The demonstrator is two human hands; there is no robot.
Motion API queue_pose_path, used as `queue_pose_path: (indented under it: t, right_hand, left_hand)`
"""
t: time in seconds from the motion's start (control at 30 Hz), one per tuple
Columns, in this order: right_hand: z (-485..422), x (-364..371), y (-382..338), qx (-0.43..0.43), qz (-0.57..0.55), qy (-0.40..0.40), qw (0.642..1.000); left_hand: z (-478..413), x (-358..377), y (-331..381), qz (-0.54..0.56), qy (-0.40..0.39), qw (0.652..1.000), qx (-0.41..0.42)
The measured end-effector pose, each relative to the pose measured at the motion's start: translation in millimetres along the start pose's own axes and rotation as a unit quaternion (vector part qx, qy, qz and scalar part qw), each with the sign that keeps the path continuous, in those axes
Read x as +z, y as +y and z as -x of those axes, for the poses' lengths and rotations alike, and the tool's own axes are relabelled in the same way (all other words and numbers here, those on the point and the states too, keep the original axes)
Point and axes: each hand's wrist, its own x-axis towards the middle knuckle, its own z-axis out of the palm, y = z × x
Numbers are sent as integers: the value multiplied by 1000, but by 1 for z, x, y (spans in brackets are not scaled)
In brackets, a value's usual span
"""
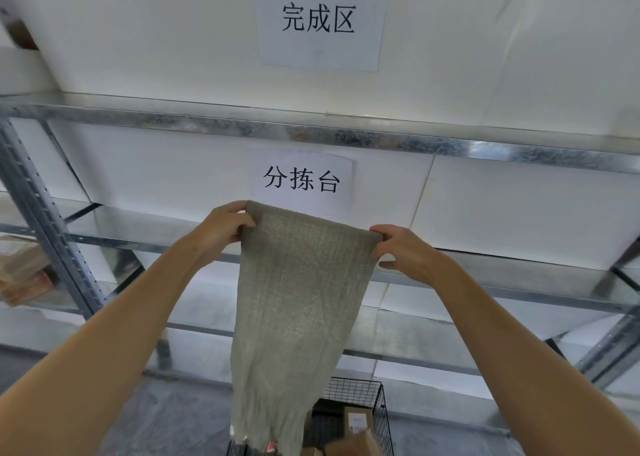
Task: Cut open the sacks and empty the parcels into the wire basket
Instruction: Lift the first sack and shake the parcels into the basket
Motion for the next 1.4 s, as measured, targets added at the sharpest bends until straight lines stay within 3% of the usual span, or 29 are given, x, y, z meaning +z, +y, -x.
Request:
queue_pose_path:
  t: [0.13,0.33,0.47,0.67,0.8,0.9,1.03,1.13,1.27,1.4]
  right_hand:
    - [-2,5,2,5,111,27,993]
    - [-1,3,5,31,-16,78,996]
    - [-2,8,3,1,-29,96,995]
    - [-2,10,-4,-74,-32,148,986]
    - [2,8,-7,-63,-30,116,991]
    - [5,10,-11,-54,-37,55,996]
    - [9,15,-14,-71,120,-13,990]
    - [8,19,-14,-94,241,-13,966]
    - [7,19,-11,-119,301,24,946]
    - [6,9,-10,-122,263,39,956]
  left_hand:
    - [2,0,2,-22,-26,999,-13]
    - [1,-2,2,5,37,999,-39]
    - [0,0,-1,-3,71,996,-51]
    - [4,-4,1,-6,-10,999,-30]
    - [12,-5,7,-138,-95,985,-47]
    - [15,3,8,-280,-107,954,-24]
    - [11,13,6,-394,-87,915,-6]
    - [10,16,6,-446,-61,893,16]
    - [10,13,5,-438,-47,897,30]
    - [9,-3,10,-361,-102,927,11]
